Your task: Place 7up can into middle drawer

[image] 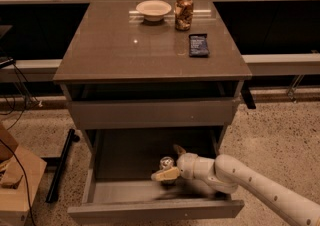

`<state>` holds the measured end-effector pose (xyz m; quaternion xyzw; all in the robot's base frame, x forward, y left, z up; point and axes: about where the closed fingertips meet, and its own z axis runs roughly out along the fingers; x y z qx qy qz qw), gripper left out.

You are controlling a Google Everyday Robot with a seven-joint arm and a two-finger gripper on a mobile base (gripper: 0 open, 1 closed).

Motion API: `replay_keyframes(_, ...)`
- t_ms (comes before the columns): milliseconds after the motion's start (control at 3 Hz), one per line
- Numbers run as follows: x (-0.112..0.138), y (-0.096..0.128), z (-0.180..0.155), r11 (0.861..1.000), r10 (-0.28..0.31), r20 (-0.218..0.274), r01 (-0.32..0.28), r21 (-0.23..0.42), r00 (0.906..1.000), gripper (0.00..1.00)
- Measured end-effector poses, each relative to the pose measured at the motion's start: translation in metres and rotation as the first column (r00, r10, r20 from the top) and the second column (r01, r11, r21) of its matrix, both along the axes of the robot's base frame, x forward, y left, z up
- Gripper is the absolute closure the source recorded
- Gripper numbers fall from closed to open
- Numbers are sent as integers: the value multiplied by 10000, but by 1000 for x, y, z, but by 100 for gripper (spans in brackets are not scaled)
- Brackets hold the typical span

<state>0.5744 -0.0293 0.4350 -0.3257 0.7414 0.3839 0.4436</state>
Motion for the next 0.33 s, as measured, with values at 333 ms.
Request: replay_keyframes(333,0,0,0,10000,0,0,0,0,10000,0)
